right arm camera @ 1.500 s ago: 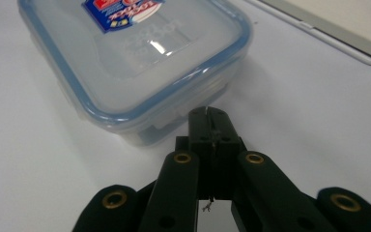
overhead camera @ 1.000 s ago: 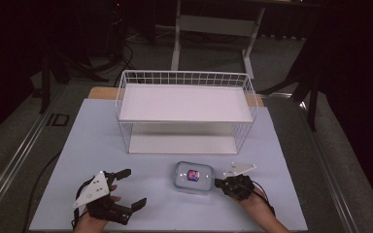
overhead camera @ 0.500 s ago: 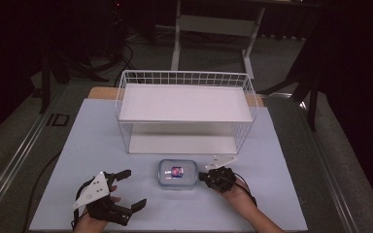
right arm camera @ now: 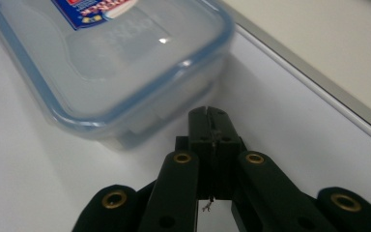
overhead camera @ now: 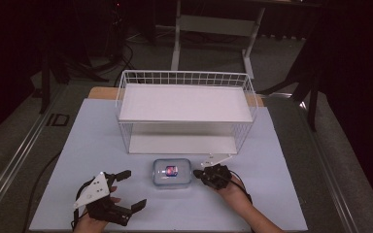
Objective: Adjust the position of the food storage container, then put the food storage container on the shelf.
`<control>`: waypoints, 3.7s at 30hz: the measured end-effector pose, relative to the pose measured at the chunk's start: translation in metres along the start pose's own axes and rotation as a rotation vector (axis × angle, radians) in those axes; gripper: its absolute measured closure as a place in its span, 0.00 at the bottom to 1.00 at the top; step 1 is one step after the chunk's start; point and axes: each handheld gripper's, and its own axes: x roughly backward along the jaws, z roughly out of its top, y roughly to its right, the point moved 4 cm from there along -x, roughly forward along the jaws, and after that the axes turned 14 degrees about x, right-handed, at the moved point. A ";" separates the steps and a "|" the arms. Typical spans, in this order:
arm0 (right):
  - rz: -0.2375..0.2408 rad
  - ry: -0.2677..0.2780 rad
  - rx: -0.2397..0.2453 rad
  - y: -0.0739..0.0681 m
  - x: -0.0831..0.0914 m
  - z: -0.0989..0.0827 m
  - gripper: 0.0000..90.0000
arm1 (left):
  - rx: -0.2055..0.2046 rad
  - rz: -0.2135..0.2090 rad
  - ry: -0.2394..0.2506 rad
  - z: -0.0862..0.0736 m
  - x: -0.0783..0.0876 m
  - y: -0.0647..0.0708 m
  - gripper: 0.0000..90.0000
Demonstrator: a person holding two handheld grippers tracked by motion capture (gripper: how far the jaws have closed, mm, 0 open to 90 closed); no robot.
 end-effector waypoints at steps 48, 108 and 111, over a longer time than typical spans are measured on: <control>-0.033 0.233 -0.249 0.001 0.066 0.030 0.15 | 0.311 0.017 -0.183 0.038 -0.028 -0.031 0.00; 0.281 0.008 -0.809 -0.007 0.006 0.022 0.52 | 0.880 0.162 -0.482 -0.010 -0.086 -0.054 0.53; 0.254 0.017 -0.797 -0.005 0.009 0.024 0.52 | 0.887 0.163 -0.481 -0.010 -0.087 -0.052 0.52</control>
